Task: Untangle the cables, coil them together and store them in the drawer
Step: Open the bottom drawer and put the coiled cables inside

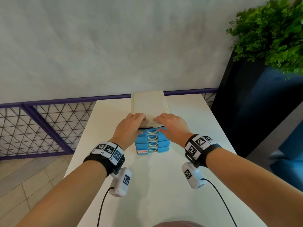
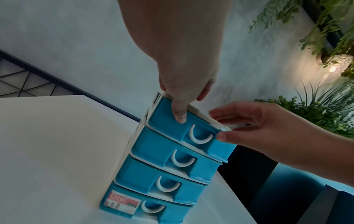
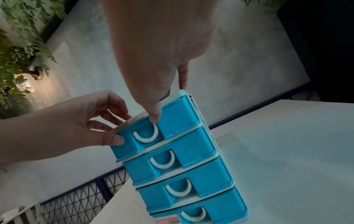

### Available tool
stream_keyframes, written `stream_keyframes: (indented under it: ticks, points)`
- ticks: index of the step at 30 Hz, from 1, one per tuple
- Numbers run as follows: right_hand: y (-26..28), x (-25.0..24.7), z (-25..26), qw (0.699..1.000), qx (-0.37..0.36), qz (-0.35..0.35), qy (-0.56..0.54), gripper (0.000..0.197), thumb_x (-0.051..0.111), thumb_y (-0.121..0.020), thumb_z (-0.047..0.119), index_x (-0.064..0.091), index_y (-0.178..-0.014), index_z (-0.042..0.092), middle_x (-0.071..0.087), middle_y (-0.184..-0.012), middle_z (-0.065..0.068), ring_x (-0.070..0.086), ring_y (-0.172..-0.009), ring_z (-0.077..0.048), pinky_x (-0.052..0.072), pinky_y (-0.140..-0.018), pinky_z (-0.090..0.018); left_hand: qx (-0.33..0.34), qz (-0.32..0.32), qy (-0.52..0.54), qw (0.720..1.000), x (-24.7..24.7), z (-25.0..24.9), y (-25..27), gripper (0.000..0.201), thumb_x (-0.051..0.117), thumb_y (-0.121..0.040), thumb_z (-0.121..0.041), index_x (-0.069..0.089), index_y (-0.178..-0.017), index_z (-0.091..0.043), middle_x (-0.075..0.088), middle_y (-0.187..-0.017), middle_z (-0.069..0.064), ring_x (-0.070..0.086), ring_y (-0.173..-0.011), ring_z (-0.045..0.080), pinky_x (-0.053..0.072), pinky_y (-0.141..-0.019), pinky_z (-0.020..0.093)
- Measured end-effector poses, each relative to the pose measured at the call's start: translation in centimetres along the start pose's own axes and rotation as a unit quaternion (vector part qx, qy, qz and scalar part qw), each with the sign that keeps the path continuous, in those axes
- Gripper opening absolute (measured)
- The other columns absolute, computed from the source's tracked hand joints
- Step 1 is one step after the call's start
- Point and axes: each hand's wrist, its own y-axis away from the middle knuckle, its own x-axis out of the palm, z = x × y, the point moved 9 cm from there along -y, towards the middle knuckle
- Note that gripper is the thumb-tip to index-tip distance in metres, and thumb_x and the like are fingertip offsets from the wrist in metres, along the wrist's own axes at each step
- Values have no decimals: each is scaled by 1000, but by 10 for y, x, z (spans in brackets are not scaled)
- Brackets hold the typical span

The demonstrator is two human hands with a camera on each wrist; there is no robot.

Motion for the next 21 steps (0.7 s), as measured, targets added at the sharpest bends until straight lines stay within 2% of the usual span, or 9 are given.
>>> stream_keyframes:
  ticks: [2,5,12,15,17,19,21]
  points:
    - [-5,1,1,1000,3,0,14,31,60,-91,22,62,-122,23,62,-114,1,60,-100,-23,49,-79,-34,6,-4,-12,1000,0,-2,-4,35,66,-80,-11,52,-111,-19,55,-110,-3,49,-99,23,46,-73,37]
    - [-8,1,3,1000,6,-9,26,26,59,-91,18,65,-116,22,62,-109,1,59,-97,-23,49,-74,-32,9,-15,-25,1000,0,-2,-7,30,67,-79,-10,56,-105,-19,55,-105,-2,49,-96,24,46,-71,36]
    - [-8,0,4,999,17,5,34,27,57,-93,20,62,-119,24,59,-113,4,57,-101,-19,47,-74,-28,4,-9,-30,1000,0,-3,-9,28,64,-80,-10,55,-104,-18,53,-106,0,49,-97,24,47,-70,36]
    - [-6,4,4,998,16,45,39,33,54,-95,19,56,-127,24,56,-122,4,55,-108,-19,49,-82,-29,-12,32,-11,999,4,1,-6,30,63,-83,-14,55,-111,-20,52,-111,-2,48,-103,21,49,-76,36]
    - [-3,1,3,996,24,87,9,41,50,-96,19,48,-137,24,48,-138,4,49,-122,-20,47,-93,-32,-21,68,28,997,1,5,-7,33,63,-85,-18,55,-117,-21,52,-116,-4,48,-108,18,49,-83,35]
    - [8,2,-3,990,38,134,-23,49,47,-98,25,37,-146,24,32,-154,4,35,-138,-18,37,-107,-34,-14,96,90,991,-4,7,-3,33,61,-87,-20,55,-120,-21,52,-122,-5,50,-113,15,47,-92,34]
    - [32,1,-12,985,59,160,-36,53,44,-100,33,29,-150,27,19,-160,7,24,-144,-14,27,-113,-31,-12,101,131,986,-6,10,14,35,59,-90,-22,53,-125,-23,48,-128,-10,48,-117,9,42,-99,29]
